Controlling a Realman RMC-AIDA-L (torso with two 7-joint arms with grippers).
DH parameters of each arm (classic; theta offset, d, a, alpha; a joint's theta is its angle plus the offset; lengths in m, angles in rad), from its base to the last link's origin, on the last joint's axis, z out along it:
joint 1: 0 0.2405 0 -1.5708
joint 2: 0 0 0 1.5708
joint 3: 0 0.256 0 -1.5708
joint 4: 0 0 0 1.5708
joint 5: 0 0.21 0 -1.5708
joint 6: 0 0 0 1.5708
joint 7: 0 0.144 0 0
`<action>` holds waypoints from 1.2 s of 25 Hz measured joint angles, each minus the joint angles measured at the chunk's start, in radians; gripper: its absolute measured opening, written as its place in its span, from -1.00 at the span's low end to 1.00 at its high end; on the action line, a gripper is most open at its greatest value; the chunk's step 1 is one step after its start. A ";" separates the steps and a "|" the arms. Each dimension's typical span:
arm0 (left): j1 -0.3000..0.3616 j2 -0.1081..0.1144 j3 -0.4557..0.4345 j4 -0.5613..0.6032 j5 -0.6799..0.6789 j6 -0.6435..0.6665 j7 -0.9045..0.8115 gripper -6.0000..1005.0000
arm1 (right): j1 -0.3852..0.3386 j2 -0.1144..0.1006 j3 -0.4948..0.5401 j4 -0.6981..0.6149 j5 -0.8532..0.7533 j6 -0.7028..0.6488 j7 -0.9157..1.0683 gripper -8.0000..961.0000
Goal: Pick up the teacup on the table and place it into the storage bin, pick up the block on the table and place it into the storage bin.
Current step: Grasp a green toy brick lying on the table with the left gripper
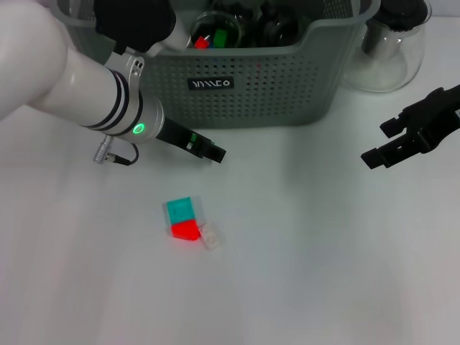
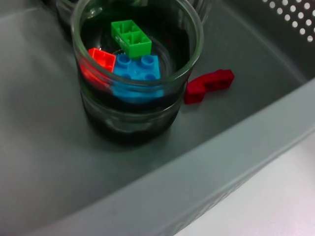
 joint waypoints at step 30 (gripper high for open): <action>-0.026 0.000 0.012 -0.071 0.011 -0.065 -0.033 0.63 | 0.010 0.000 -0.002 0.026 0.000 0.021 -0.011 0.72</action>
